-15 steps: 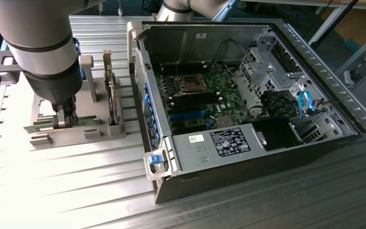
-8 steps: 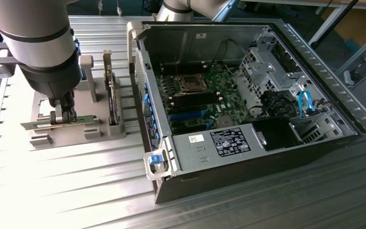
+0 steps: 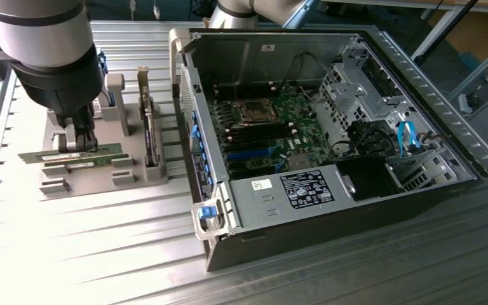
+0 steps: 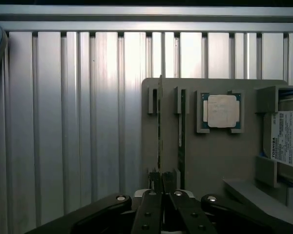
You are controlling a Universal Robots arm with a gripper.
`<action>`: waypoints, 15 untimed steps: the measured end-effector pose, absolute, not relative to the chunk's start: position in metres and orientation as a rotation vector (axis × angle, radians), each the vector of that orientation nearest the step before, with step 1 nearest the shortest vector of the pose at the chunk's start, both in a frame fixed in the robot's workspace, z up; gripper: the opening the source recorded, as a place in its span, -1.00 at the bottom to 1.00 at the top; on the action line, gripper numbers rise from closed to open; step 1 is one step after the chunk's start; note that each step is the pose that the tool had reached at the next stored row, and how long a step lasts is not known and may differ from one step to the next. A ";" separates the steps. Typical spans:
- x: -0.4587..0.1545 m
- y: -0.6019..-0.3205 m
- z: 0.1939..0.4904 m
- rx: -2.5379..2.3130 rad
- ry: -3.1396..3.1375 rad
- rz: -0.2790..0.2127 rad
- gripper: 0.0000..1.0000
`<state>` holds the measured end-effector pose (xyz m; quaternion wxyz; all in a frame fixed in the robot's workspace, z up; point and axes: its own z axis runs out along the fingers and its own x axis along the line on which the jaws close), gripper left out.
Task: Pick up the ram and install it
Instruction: 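Pick up the ram and move it above insertion slot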
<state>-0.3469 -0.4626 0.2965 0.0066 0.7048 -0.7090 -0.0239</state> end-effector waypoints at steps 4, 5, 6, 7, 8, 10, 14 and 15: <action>-0.347 -0.463 0.305 2.205 -2.218 -0.075 -0.76; -0.347 -0.463 0.308 2.205 -2.218 -0.075 -0.76; -0.347 -0.463 0.312 2.205 -2.218 -0.075 -0.76; -0.347 -0.463 0.317 2.205 -2.218 -0.075 -0.76; -0.347 -0.463 0.322 2.205 -2.218 -0.075 -0.76; -0.347 -0.463 0.328 2.205 -2.218 -0.075 -0.76; -0.347 -0.463 0.337 2.205 -2.218 -0.075 -0.76; -0.347 -0.463 0.339 2.205 -2.218 -0.075 -0.76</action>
